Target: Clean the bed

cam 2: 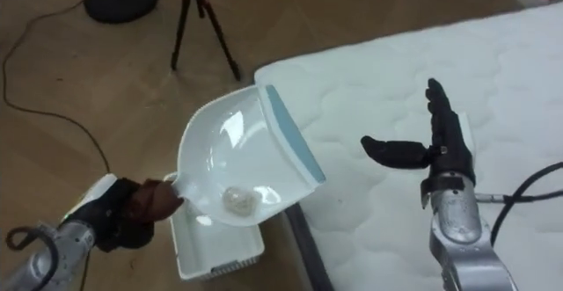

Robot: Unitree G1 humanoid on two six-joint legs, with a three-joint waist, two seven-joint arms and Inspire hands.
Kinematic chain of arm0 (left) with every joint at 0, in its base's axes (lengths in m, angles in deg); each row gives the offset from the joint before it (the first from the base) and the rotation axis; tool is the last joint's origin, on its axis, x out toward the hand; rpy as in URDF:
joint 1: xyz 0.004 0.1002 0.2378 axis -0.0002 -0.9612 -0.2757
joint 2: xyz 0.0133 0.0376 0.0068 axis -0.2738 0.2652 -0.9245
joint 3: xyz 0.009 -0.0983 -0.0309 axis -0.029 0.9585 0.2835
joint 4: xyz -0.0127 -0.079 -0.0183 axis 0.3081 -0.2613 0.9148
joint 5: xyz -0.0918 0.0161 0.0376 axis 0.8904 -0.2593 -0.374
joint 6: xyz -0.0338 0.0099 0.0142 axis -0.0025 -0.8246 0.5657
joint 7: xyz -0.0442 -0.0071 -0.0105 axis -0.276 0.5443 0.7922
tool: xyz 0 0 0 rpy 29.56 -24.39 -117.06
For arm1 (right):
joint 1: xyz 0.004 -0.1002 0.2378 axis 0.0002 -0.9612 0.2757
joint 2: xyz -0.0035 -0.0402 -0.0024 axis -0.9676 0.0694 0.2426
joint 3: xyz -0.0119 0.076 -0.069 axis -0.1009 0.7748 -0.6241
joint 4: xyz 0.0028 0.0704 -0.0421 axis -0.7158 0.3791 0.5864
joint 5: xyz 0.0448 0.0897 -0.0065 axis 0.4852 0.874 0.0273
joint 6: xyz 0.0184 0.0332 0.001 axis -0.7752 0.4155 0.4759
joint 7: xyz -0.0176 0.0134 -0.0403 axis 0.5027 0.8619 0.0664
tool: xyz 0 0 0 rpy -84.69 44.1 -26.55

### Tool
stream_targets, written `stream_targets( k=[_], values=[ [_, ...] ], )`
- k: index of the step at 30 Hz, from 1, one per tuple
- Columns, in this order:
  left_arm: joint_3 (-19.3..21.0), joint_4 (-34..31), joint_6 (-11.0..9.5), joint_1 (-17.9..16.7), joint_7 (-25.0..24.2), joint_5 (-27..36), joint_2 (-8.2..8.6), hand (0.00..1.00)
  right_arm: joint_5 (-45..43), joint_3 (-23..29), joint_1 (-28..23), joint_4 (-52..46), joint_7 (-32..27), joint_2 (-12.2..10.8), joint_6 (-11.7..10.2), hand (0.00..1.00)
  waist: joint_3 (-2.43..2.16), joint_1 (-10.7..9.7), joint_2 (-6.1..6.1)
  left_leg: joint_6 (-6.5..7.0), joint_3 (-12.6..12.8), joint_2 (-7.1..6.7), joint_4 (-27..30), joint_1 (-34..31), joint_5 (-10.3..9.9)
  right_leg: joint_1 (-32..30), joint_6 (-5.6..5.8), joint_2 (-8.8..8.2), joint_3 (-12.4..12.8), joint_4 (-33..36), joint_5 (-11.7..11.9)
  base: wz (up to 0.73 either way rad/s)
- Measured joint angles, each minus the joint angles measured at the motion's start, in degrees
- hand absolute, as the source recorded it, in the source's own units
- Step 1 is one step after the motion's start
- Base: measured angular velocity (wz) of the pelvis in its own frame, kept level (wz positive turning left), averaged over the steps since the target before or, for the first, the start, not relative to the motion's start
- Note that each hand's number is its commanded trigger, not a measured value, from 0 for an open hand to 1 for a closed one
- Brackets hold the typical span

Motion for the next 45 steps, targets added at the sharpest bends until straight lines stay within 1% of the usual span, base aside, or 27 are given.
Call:
stream_targets(
  k=[1, 2, 4, 5, 6, 8, 10, 11, 12, 13, 14, 15, 16, 17, 18, 19, 20, 22, 25, 26, 30, 34, 36, 37, 38, 41, 45],
  values=[
    [-0.2, 0.0, 0.3, 0.0, 0.0, 0.0, -0.77, 1.0, 0.1, -0.1, -0.2, 0.0, 0.7, -0.8, 0.2, 0.0, -0.12, -1.1, -0.31, 1.06, -2.0, -1.74, -0.9, 0.5, 0.6, -0.2, -0.01, 0.52, 2.4, -0.2, 0.3, 0.51],
    [-0.5, 0.0, 0.3, 0.2, 0.0, 0.0, -0.97, 1.0, 0.4, 0.0, -0.3, 0.0, 1.2, -0.6, 0.4, 0.0, -0.36, -2.0, -0.68, 1.62, -3.2, -3.4, -3.1, 1.5, 1.7, -0.6, -0.06, 0.74, 5.7, -0.8, 0.3, 0.68],
    [-0.5, 0.0, 0.5, 0.1, -0.2, 0.1, -0.98, 1.0, 0.8, 0.2, -0.2, 0.0, 1.1, -0.6, 0.4, 0.0, -0.42, -2.3, -0.52, 2.78, -4.0, -5.29, -5.8, 3.3, 3.1, -0.9, -0.05, 0.83, 9.0, -0.8, 0.5, 0.55],
    [-0.5, 0.0, 0.5, 0.1, -0.3, 0.1, -1.12, 1.0, 0.8, 0.2, -0.2, 0.1, 1.1, -0.6, 0.4, 0.0, -0.64, -2.4, 0.14, 3.33, -4.4, -5.68, -5.8, 3.4, 3.3, -0.8, -0.03, 0.64, 9.3, -0.2, 0.6, 0.41],
    [-0.3, 0.0, 0.5, 0.2, -0.4, 0.1, -1.3, 1.0, 0.7, 0.2, -0.2, 0.2, 1.1, -0.6, 0.4, 0.0, -0.65, -2.1, 0.25, 3.38, -4.4, -5.81, -5.8, 3.4, 3.3, -0.7, 0.03, 0.35, 9.4, 0.5, 0.6, 0.27],
    [-0.2, 0.0, 0.5, 0.5, -1.3, 0.0, -2.52, 1.0, 0.7, 0.0, -0.2, 0.6, 1.0, -0.6, 0.4, 0.0, -0.57, -1.0, 0.41, 3.67, -4.7, -6.46, -5.6, 3.4, 3.2, -1.6, 0.35, -1.08, 8.9, 4.6, 0.1, 0.25],
    [-0.3, 0.0, 0.5, 0.5, -1.5, 0.0, -2.71, 1.0, 0.8, -0.1, -0.2, 1.0, 0.8, -0.6, 0.4, 0.0, -0.43, -0.8, 0.62, 4.32, -5.1, -6.74, -4.8, 3.8, 2.6, -2.7, 0.59, -2.15, 9.2, 9.4, -0.1, 0.35],
    [-0.3, 0.0, 0.4, 0.5, -2.1, -0.1, -2.86, 1.0, 0.8, -0.1, -0.2, 1.1, 0.8, -0.6, 0.4, 0.0, -0.42, -0.9, 0.6, 4.53, -6.1, -7.5, -4.4, 4.2, 2.2, -4.5, 0.55, -3.26, 10.6, 14.7, 0.2, 0.4],
    [-0.3, 0.0, 0.3, 0.6, -2.3, -0.1, -2.91, 1.0, 0.8, -0.1, -0.2, 1.1, 0.7, -0.6, 0.4, 0.0, -0.34, -1.0, 0.6, 4.62, -6.7, -7.88, -4.1, 4.5, 1.9, -6.1, 0.38, -3.75, 11.8, 17.6, 0.6, 0.44],
    [-0.3, 0.0, -0.1, 0.8, -2.4, 0.0, -3.06, 1.0, 0.3, -0.1, -0.2, 1.2, 0.3, -0.6, 0.3, 0.0, -0.23, -1.1, 0.74, 5.03, -7.9, -8.53, -3.8, 4.8, 1.4, -8.9, 0.41, -4.06, 14.6, 22.1, 0.7, 0.32],
    [-0.3, 0.0, -0.3, 1.3, -2.4, 0.0, -3.16, 1.0, 0.1, -0.1, -0.1, 1.2, 0.3, -0.6, 0.0, 0.0, -0.04, -0.9, 1.04, 5.16, -8.3, -8.54, -3.8, 4.8, 1.4, -11.6, 0.37, -3.13, 16.8, 22.3, 0.0, 0.29],
    [-0.3, 0.0, -0.3, 1.7, -2.5, 0.0, -3.2, 1.0, 0.0, -0.1, 0.0, 1.2, 0.3, -0.6, -0.2, 0.0, 0.09, -0.9, 1.27, 5.12, -8.7, -8.55, -3.8, 4.7, 1.4, -12.9, 0.21, -2.55, 17.3, 21.8, -0.4, 0.34],
    [-0.3, 0.0, -0.3, 2.6, -2.7, 0.0, -3.3, 1.0, -0.1, -0.2, 0.0, 1.5, 0.4, -0.6, -0.7, 0.0, 0.39, -1.1, 1.75, 4.86, -9.9, -8.62, -3.7, 4.7, 1.6, -15.3, 0.12, -1.1, 18.8, 19.3, -0.5, 0.57],
    [-0.3, 0.0, -0.4, 3.5, -3.5, 0.0, -3.76, 1.0, 0.1, -0.2, 0.0, 2.6, 0.4, -0.6, -0.9, 0.0, 0.42, -1.9, 1.81, 4.44, -11.0, -8.74, -3.7, 4.5, 1.9, -16.7, -0.16, -0.11, 19.1, 15.1, -0.2, 0.67],
    [-0.3, 0.0, -0.4, 4.0, -3.8, 0.0, -4.11, 1.0, 0.1, -0.2, 0.0, 3.0, 0.4, -0.6, -0.9, 0.0, 0.4, -2.3, 1.76, 4.4, -11.9, -9.08, -3.5, 4.3, 2.0, -17.0, -0.54, 0.22, 19.2, 12.5, 0.3, 0.67],
    [-0.3, 0.0, -0.5, 4.7, -4.0, 0.0, -4.71, 1.0, 0.1, -0.2, 0.1, 3.3, 0.3, -0.6, -0.9, 0.0, 0.28, -2.6, 1.45, 4.33, -12.6, -9.67, -3.2, 3.8, 1.9, -18.1, -0.88, 0.79, 19.9, 8.1, 1.9, 0.53],
    [-0.3, 0.0, -0.5, 5.0, -4.2, -0.1, -4.85, 1.0, 0.1, -0.2, 0.1, 3.3, 0.3, -0.5, -0.9, 0.0, 0.25, -2.8, 1.67, 4.0, -13.3, -9.9, -2.7, 3.3, 1.5, -18.1, -1.81, 1.12, 20.2, 6.5, 4.4, 0.43],
    [-0.3, 0.1, -0.6, 5.6, -4.8, -0.1, -4.97, 1.0, 0.1, -0.2, 0.2, 3.4, 0.4, -0.3, -0.9, 0.0, 0.19, -2.9, 1.88, 3.63, -12.7, -9.5, -3.1, 3.1, 1.2, -17.6, -2.8, 1.35, 19.6, 5.2, 7.2, 0.38],
    [-0.3, 1.1, -0.9, 6.6, -4.9, -0.4, -5.16, 1.0, 0.0, 0.0, 0.2, 3.4, 0.4, -0.1, -0.9, 0.0, 0.17, -3.0, 1.81, 3.5, -6.3, -6.85, -4.4, 2.8, 1.0, -17.7, -3.34, 1.6, 18.5, 5.5, 6.7, 0.32],
    [-0.3, 2.3, -0.9, 6.9, -4.8, -0.6, -5.16, 1.0, 0.0, 0.0, 0.5, 3.4, 0.5, 0.0, -0.9, 0.0, 0.15, -2.9, 1.77, 3.53, -5.5, -6.58, -4.8, 2.9, 0.9, -18.2, -3.41, 1.62, 18.8, 6.0, 6.3, 0.19],
    [-0.5, 5.2, -0.3, 7.1, -4.8, -1.8, -5.21, 1.0, 0.0, 0.0, 2.7, 6.3, 0.5, 0.0, -1.4, 0.0, 0.16, -2.9, 1.77, 3.38, -4.2, -6.29, -4.7, 2.6, 0.8, -19.2, -3.58, 1.8, 20.4, 7.4, 5.2, 0.09],
    [-0.7, 7.9, -0.2, 8.2, -4.6, -3.8, -5.39, 1.0, 0.0, -0.5, 3.6, 10.2, 0.9, 0.1, -1.7, 0.0, 0.3, -2.8, 1.97, 2.34, -3.6, -5.49, -2.9, 1.5, 0.0, -19.6, -3.93, 2.48, 21.3, 8.3, 4.3, 0.09],
    [-1.4, 9.5, -0.3, 9.2, -4.5, -4.7, -5.62, 1.0, 0.1, -0.6, 4.6, 12.8, 1.1, 0.1, -2.1, 0.0, 0.32, -3.0, 1.99, 2.68, -2.5, -5.42, -3.0, 1.0, -0.4, -20.9, -3.91, 2.11, 21.5, 9.9, 3.7, 0.07],
    [-2.3, 11.1, -0.6, 10.3, -4.3, -4.6, -5.98, 1.0, 0.0, -0.5, 5.1, 13.5, 1.0, 0.4, -2.2, 0.0, 0.62, -3.1, 2.48, 3.2, -2.2, -5.45, -2.5, -0.1, -0.8, -22.1, -3.98, 1.77, 21.5, 11.1, 3.4, 0.08],
    [-3.0, 13.8, -0.8, 11.8, -4.3, -4.5, -6.34, 1.0, 0.0, -0.6, 5.6, 14.6, 1.1, 0.4, -2.5, 0.0, 0.84, -3.4, 2.9, 3.21, -2.2, -5.54, -1.7, -1.4, -0.8, -23.4, -3.98, 1.58, 21.6, 11.8, 3.4, 0.07],
    [-5.0, 18.3, -0.9, 14.9, -4.4, -4.6, -8.11, 1.0, 0.0, -1.1, 6.7, 17.8, 1.2, 0.4, -2.7, 0.0, 1.28, -4.2, 3.7, 3.3, -1.9, -5.72, 0.2, -4.7, -0.8, -26.6, -4.1, 1.1, 21.8, 13.7, 3.4, 0.03],
    [-5.0, 19.3, -0.9, 16.4, -4.4, -5.2, -9.46, 1.0, -0.3, -1.1, 6.7, 19.1, 0.9, 0.5, -3.2, 0.0, 1.3, -4.8, 4.3, 3.69, -1.2, -6.3, 0.9, -8.1, -0.3, -30.9, -4.24, 0.5, 23.0, 15.8, 3.3, -0.03]
  ],
)
